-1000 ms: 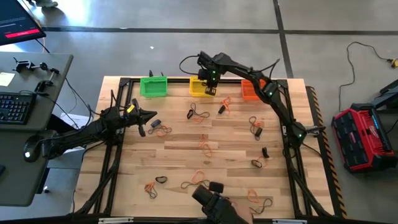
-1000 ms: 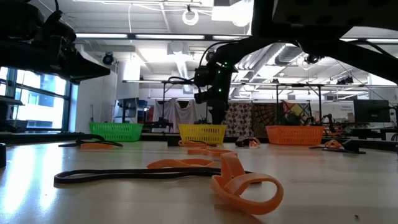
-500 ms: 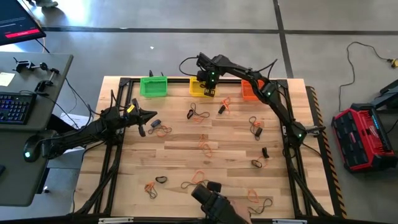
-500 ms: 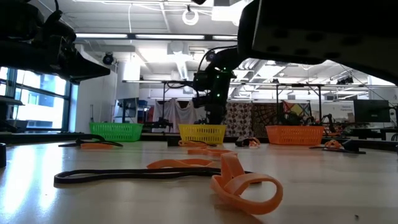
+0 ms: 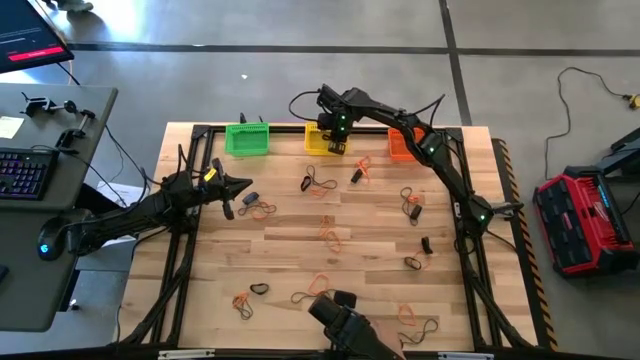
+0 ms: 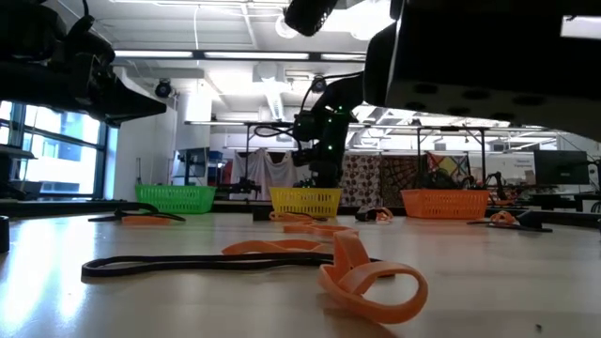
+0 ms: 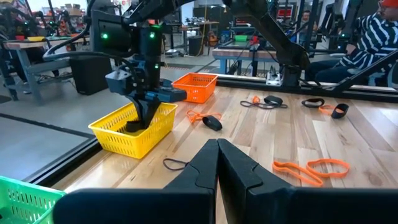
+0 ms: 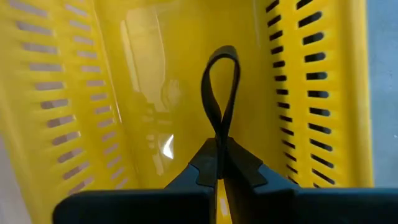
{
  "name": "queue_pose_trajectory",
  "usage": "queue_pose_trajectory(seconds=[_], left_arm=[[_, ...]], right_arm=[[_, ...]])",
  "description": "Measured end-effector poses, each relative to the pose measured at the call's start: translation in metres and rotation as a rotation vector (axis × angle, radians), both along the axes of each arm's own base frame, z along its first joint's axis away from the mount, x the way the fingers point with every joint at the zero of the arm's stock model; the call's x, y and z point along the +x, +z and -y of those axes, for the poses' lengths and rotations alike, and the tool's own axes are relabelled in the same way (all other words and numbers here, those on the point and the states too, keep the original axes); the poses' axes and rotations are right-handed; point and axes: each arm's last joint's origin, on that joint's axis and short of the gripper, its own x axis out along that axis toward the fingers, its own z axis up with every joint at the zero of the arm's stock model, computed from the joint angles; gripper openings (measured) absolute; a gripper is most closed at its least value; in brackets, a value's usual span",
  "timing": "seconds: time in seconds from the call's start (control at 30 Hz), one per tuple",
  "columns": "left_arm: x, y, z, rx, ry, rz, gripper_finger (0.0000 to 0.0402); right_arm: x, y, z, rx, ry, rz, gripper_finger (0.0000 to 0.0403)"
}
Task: Sort rubber bands into baskets
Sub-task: Put the black rubber band into the yellow bin
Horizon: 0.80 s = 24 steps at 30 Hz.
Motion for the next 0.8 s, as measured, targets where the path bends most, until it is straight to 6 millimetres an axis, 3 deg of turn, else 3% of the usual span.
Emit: queue_pose_trajectory(seconds=[0.4, 0.8], left_arm=[[0.0, 0.0, 0.0, -0.002, 0.0, 0.001, 0.0], [0.0, 0.0, 0.0, -0.002, 0.0, 0.001, 0.0]], right_arm=[[-0.0007, -0.0002, 0.0, -0.012, -0.005, -0.017, 0.0083], [0.0002, -0.0002, -0.0025, -0.044, -0.007, -0.05, 0.0094]])
